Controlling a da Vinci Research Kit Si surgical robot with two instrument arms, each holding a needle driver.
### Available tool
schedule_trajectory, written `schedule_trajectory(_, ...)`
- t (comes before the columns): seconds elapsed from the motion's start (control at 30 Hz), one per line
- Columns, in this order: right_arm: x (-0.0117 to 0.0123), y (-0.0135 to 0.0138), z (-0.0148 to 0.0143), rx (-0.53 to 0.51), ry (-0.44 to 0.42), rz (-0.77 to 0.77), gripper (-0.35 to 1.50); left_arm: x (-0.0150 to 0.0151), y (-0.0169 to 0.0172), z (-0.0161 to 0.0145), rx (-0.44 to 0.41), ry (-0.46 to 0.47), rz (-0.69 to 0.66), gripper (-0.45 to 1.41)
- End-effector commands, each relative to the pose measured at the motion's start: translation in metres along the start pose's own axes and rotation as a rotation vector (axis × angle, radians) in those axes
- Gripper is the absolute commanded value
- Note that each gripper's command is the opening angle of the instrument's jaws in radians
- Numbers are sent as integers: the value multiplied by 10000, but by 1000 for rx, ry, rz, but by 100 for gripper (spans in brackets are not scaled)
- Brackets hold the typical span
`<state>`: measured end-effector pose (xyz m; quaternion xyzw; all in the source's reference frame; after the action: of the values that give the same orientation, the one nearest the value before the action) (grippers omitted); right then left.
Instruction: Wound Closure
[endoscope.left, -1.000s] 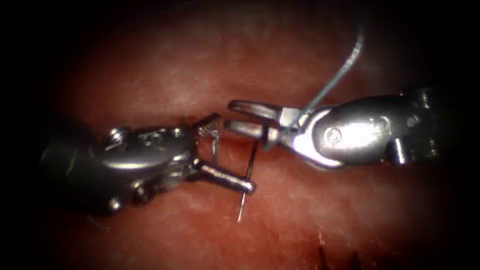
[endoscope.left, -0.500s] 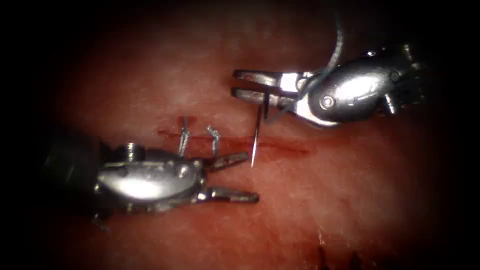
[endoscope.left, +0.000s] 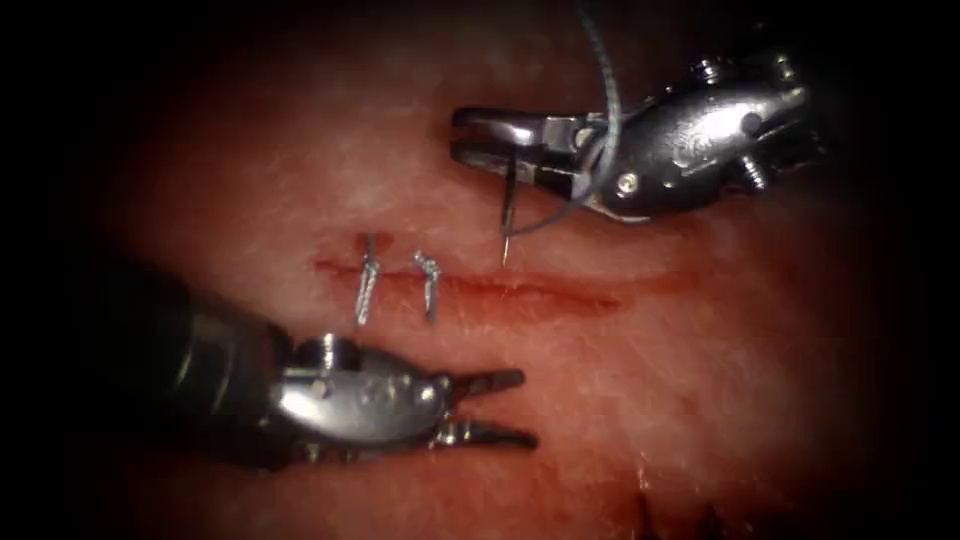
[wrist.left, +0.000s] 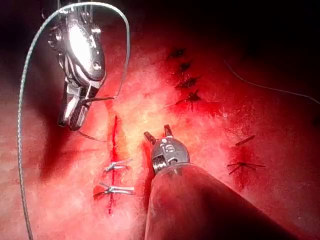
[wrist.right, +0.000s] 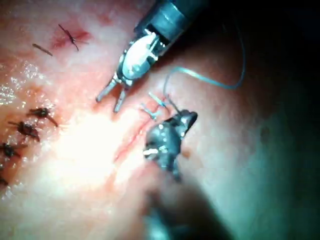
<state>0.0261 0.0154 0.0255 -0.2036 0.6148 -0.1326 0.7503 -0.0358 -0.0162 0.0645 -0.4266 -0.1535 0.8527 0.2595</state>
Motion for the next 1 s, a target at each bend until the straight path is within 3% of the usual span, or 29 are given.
schedule_trajectory(0.03,1,-9,7,-2,4,-5,-35,-10,7,7,-2,-1,0,12)
schedule_trajectory(0.47,-5,-34,15,-14,45,-84,-35,-16,0,8,-3,-4,5,14)
schedule_trajectory(1.0,-8,-39,15,-30,79,-210,-35,-17,-1,6,-5,-13,6,11)
